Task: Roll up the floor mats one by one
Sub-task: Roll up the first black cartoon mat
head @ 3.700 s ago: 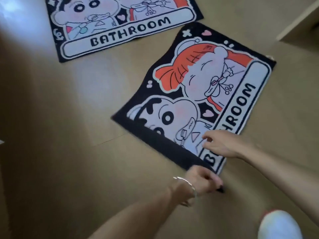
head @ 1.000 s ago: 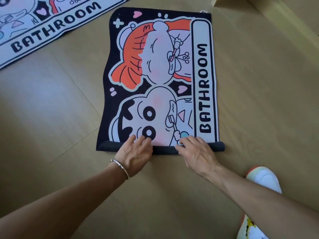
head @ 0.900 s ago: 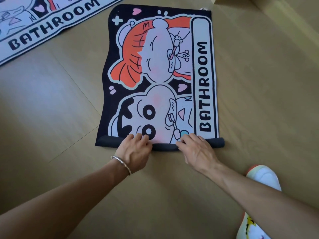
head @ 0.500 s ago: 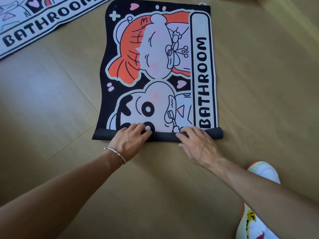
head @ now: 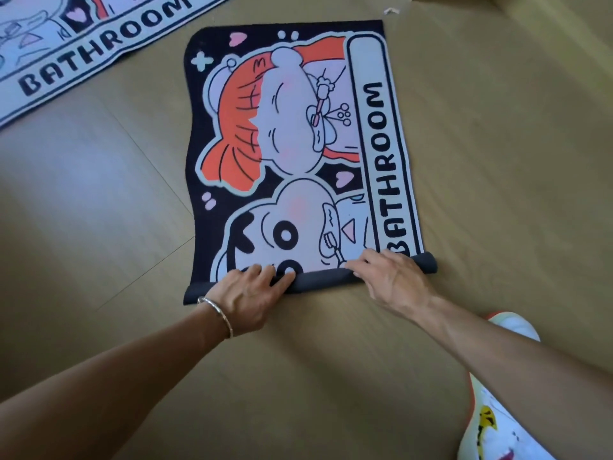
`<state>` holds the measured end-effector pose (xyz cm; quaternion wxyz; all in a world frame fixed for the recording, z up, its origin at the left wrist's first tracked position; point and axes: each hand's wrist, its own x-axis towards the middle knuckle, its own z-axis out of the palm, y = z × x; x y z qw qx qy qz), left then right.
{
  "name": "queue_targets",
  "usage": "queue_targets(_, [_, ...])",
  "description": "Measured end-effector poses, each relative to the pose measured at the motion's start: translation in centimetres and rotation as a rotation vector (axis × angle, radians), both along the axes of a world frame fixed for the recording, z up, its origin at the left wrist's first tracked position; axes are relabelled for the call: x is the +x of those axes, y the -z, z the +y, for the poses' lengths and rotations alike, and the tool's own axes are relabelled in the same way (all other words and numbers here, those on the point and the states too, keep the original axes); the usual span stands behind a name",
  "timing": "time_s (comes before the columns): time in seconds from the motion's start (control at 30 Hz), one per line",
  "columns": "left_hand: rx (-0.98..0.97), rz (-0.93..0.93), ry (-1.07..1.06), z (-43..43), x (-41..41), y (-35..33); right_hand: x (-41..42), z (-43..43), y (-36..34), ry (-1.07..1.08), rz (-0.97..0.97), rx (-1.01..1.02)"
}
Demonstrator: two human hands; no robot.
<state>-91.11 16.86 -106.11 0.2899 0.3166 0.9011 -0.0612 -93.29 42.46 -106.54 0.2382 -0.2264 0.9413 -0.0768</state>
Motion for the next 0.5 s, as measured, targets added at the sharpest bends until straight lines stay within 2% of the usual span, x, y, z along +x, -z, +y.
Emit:
queue_targets(0.1, [0.040, 0.066, -0.009, -0.2, 0.3, 0.1, 0.4, 0.0, -0.1, -0.016, 0.041, 0.024])
queue_targets(0.23, [0.141, 0.263, 0.070, -0.2, -0.2, 0.5, 0.8, -0.7, 0.2, -0.094, 0.232, 0.094])
queue_targets(0.5, [0.174, 0.231, -0.121, -0.2, -0.4, 0.8, 0.5, -0.3, 0.3, -0.136, 0.217, 0.024])
